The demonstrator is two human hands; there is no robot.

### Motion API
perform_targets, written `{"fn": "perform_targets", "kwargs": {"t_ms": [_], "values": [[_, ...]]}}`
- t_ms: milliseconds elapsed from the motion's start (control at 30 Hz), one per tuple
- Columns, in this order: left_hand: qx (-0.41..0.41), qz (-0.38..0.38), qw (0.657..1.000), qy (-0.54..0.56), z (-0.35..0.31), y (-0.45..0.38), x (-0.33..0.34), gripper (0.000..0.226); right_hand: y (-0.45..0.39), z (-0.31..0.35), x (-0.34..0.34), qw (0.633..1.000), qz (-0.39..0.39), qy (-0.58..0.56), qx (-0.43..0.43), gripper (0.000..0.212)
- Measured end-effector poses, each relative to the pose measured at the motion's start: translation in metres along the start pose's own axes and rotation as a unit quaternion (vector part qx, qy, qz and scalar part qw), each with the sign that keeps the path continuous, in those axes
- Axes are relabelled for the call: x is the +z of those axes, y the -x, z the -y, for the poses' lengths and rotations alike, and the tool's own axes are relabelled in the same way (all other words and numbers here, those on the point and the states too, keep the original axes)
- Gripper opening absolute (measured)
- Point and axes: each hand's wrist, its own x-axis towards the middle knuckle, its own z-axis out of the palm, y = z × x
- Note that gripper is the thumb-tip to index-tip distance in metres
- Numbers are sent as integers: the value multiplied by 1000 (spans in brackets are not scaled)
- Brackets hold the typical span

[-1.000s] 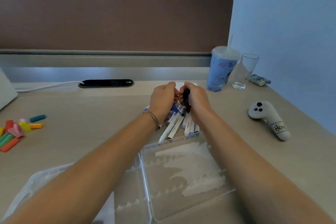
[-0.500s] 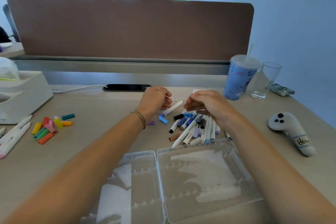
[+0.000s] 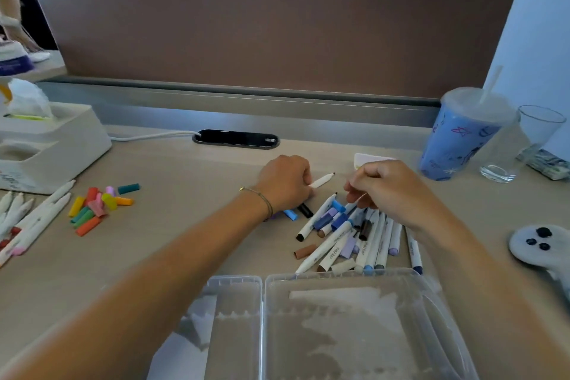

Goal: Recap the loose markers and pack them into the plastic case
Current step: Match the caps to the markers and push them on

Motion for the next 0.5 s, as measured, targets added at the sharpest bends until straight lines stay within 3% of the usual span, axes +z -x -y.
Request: {"fn": "perform_targets", "kwargs": {"t_ms": [133,300,400,500], "values": [[-3,7,1000,-5,1,0,-3,18,-5,-2,-3,999,-17,43,-14,26],[-39,-11,984,173,7,34,-35,16,-5,4,-2,991,-16,130,-32,21],[-63,56,957,277,12,67,-57,8,-2,3,9,970,-22,243,-7,12],[-66,111,944,305,15,90,-70,14,6,4,22,945,-39,322,38,30]]}}
